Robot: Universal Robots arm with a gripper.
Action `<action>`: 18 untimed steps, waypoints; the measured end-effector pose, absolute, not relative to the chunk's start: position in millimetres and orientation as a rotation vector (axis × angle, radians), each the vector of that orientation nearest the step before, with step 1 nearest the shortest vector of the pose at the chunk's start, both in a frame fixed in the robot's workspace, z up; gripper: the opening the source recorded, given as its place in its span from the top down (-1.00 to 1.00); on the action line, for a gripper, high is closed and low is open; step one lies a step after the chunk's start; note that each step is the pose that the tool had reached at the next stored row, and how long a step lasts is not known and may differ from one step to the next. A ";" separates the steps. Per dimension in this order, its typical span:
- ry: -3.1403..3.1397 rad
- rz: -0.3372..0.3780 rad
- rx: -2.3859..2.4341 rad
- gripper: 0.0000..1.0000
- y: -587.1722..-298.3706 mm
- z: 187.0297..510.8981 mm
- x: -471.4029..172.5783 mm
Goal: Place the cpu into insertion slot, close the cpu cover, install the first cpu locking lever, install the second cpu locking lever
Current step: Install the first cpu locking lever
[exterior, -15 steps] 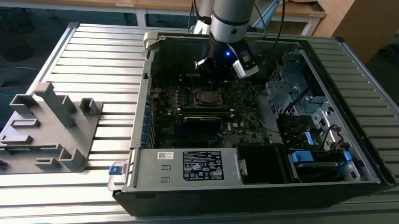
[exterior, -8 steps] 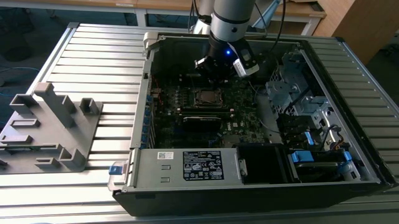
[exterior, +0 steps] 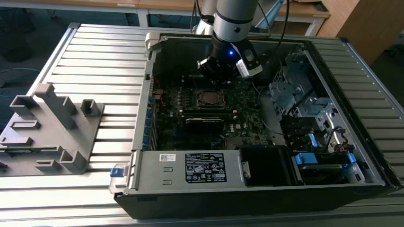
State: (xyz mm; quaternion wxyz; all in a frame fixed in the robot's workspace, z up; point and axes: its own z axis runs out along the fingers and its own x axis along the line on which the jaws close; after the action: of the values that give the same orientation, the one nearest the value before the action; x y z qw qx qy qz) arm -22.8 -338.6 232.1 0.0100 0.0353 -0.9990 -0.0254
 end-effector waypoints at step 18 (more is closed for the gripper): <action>-3.119 -0.080 0.110 0.79 -338.6 232.9 -25.1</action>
State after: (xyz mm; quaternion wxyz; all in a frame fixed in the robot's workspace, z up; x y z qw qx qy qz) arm -25.1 -338.6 232.9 0.0099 0.0353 -0.9990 -0.0255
